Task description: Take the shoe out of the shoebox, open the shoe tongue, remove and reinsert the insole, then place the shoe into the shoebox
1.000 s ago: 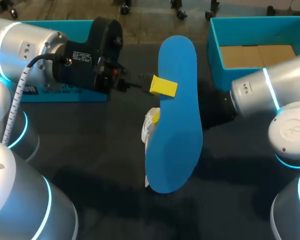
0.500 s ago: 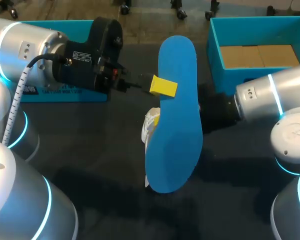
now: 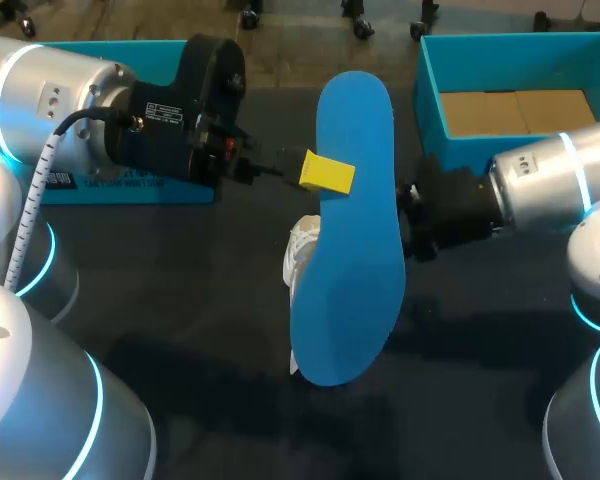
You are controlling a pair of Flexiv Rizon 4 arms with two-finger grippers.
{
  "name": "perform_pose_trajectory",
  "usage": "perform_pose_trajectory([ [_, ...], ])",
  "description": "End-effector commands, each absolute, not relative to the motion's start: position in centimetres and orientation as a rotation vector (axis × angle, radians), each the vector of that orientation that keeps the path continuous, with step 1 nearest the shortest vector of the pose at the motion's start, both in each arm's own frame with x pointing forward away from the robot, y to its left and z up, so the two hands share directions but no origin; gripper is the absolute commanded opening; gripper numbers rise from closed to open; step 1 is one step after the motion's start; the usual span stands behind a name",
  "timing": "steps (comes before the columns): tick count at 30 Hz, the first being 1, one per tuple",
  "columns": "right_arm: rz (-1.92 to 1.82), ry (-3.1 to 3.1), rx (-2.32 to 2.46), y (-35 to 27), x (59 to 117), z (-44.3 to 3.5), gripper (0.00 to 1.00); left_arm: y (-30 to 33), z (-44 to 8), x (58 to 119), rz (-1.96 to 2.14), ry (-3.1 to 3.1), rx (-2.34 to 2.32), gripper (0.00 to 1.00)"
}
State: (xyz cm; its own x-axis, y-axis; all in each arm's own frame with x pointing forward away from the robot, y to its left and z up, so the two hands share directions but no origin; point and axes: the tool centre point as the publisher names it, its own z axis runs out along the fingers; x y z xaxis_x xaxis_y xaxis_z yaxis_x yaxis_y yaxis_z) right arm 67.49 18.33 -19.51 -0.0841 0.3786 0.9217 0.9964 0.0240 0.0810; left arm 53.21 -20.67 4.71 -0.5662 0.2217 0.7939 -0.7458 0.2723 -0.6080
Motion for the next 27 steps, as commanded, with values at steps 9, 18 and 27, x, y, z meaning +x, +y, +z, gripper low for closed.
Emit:
perform_pose_trajectory([
  [9,-1.093,-1.446,-1.387,15.5,66.3,-14.6,1.0,-20.7,4.6,53.1,1.43,-1.69,0.486,0.0],
  [18,-1.132,-1.439,-1.37,15.4,67.0,-13.3,1.0,-20.7,4.6,53.1,1.43,-1.69,0.486,0.0],
  [27,-1.132,-1.439,-1.37,15.4,67.0,-13.3,1.0,-20.6,3.7,54.1,1.565,-1.832,0.334,0.0],
])
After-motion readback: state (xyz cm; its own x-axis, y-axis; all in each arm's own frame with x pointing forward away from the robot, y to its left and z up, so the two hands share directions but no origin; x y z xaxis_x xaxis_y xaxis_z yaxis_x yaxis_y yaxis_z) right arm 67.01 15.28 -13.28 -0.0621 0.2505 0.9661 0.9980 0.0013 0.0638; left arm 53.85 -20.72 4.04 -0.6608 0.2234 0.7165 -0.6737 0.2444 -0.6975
